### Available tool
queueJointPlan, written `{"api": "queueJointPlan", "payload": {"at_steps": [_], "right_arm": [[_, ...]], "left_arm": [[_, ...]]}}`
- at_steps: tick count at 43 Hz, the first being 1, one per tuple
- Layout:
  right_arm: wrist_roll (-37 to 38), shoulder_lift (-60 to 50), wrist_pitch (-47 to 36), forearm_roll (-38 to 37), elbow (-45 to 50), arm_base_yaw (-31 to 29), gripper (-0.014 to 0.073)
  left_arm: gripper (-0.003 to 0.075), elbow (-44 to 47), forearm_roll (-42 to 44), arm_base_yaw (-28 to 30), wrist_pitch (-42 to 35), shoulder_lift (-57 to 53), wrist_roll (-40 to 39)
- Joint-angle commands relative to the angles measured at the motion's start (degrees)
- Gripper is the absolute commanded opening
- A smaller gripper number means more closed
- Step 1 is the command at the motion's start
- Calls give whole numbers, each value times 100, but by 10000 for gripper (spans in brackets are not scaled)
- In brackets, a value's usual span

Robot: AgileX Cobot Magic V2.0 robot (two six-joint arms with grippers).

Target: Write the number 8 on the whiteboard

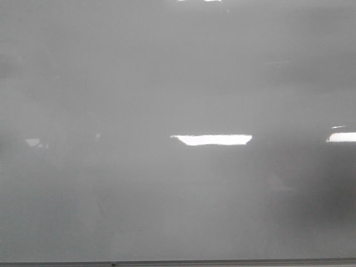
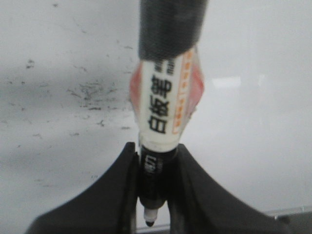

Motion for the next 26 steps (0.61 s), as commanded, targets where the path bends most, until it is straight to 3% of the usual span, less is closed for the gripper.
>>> {"api": "queueJointPlan", "payload": {"at_steps": [1,16,26], "right_arm": [[-43,-86,187,-170,-377,1,612],[-172,-79,348,-145,-410,1,612],[-1260,120,767,902,-603,25,612]], "left_arm": [[-21,-509,-202,-189,681,-219,576],[-21,-1138,-784,-1700,1836,-130,1927],[-21,-1375,-784,-3155,2111,429,2556]]}}
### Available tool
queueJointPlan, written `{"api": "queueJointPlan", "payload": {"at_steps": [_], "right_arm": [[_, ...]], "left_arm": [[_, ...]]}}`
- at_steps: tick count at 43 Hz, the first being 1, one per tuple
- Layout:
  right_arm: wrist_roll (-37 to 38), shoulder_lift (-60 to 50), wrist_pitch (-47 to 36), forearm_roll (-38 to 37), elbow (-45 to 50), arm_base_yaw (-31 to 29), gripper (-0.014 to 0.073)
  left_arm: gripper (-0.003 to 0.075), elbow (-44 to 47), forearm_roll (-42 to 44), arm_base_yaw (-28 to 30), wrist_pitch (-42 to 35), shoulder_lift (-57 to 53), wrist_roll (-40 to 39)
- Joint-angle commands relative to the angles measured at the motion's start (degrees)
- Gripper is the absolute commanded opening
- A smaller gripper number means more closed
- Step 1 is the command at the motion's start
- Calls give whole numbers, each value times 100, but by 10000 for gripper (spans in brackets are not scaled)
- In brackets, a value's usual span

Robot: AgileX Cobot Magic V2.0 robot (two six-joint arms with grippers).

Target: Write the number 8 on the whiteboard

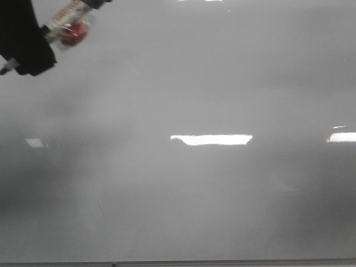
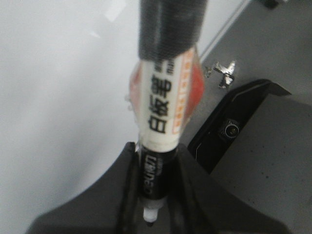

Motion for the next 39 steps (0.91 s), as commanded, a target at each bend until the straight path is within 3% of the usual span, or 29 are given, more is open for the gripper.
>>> {"api": "queueJointPlan", "payload": {"at_steps": [1,6,9,13,19,24,33,39], "right_arm": [[-689,131,-3,582,-354,33,612],[-1789,439,311,1314,-611,189,612],[-2857,610,501,1726,-683,483,612],[-4143,889,708,2330,-683,1152,612],[-5294,1266,781,3252,-690,2049,612],[-5703,1491,605,3739,-721,2438,610],[-5734,1903,339,3872,-1059,2698,603],[-5739,2105,355,3960,-1201,2706,497]], "left_arm": [[-21,-229,-138,-509,-102,39,344],[-21,-282,-103,-976,-153,213,441],[-21,-282,-15,-1164,-152,303,475],[-20,-282,-13,-1379,-140,356,866],[-21,-282,-30,-1540,-152,356,1166],[-21,-282,-30,-1553,-152,356,1218],[-21,-282,-30,-1553,-152,356,1413],[-21,-282,-30,-1553,-192,356,1413]]}}
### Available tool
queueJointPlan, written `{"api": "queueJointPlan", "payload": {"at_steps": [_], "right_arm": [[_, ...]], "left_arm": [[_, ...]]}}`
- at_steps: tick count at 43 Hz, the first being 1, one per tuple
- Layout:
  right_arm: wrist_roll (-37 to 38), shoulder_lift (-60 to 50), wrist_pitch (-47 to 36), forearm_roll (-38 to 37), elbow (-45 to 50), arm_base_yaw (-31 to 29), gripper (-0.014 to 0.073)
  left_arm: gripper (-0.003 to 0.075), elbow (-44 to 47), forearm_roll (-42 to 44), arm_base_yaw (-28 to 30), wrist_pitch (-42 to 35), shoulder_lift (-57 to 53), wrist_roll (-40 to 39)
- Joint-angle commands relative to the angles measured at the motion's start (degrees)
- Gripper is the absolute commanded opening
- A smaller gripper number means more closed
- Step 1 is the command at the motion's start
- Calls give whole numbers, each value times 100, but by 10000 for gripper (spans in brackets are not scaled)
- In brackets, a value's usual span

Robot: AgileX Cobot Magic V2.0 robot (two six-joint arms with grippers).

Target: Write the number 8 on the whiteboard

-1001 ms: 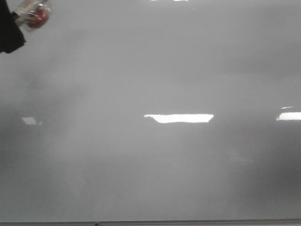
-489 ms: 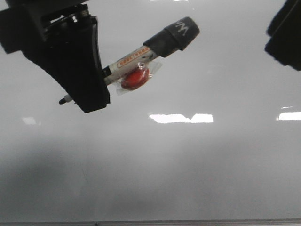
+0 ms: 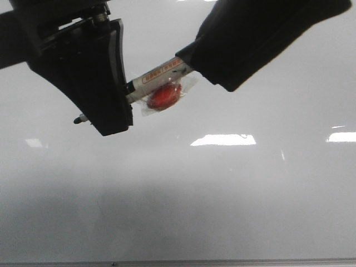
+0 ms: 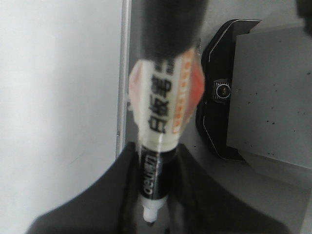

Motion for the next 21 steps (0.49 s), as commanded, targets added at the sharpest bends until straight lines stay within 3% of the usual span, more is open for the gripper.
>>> {"api": "queueJointPlan", "payload": {"at_steps": [1,14,21], "right_arm": [[-73,-26,-146,300,-264,15,478],[-99,18,-147,314,-269,15,299],[-99,18,-130,314,-269,15,108]], "left_arm": [[-20,-190,-92,-41,-208,-188,21],[-21,-190,-92,-41,-389,-188,21],[-16,-190,-115,-41,-403,-188,21]]}}
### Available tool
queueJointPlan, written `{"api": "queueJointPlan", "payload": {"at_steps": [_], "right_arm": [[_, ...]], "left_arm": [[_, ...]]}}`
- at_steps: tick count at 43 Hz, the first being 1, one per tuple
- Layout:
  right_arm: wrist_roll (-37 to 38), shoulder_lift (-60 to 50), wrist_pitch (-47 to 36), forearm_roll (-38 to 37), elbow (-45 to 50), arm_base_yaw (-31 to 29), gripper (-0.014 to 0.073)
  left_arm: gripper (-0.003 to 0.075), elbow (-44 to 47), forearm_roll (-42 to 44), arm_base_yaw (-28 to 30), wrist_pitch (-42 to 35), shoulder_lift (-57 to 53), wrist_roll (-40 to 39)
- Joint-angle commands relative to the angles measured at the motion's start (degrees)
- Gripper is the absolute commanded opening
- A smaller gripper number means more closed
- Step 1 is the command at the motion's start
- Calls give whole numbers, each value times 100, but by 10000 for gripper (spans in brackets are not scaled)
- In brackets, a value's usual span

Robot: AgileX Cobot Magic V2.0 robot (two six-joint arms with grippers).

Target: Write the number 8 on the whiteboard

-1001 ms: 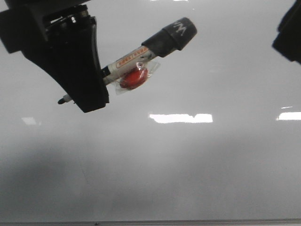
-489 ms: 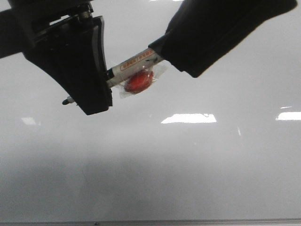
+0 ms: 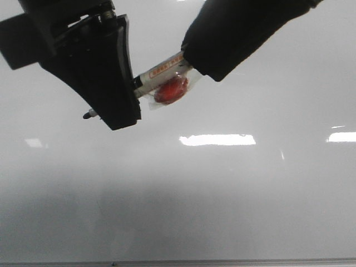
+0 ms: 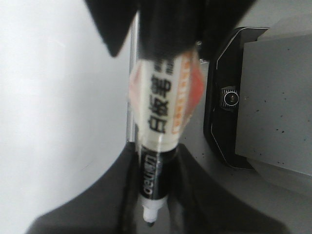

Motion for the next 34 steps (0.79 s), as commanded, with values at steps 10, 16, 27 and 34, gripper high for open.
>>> {"api": "queueJointPlan", "payload": {"at_steps": [10,16,27,34], "right_arm": [[-62,-123,-60,265,-190,15,-61],[-50,-149,-143,220,-190,15,-68],[1400,-908,119,-1466,-190,-264,-68],[2578,-1536,209,-2174,51,-963,-68]], "left_arm": [[326,-190,-273,-41,-221,-188,-116],[438,-211,-250,-41,-169,-379,-301],[439,-101,-98,359,-240,-1564,-904],[438,460,-469,1262,-606,-2255,-1172]]}}
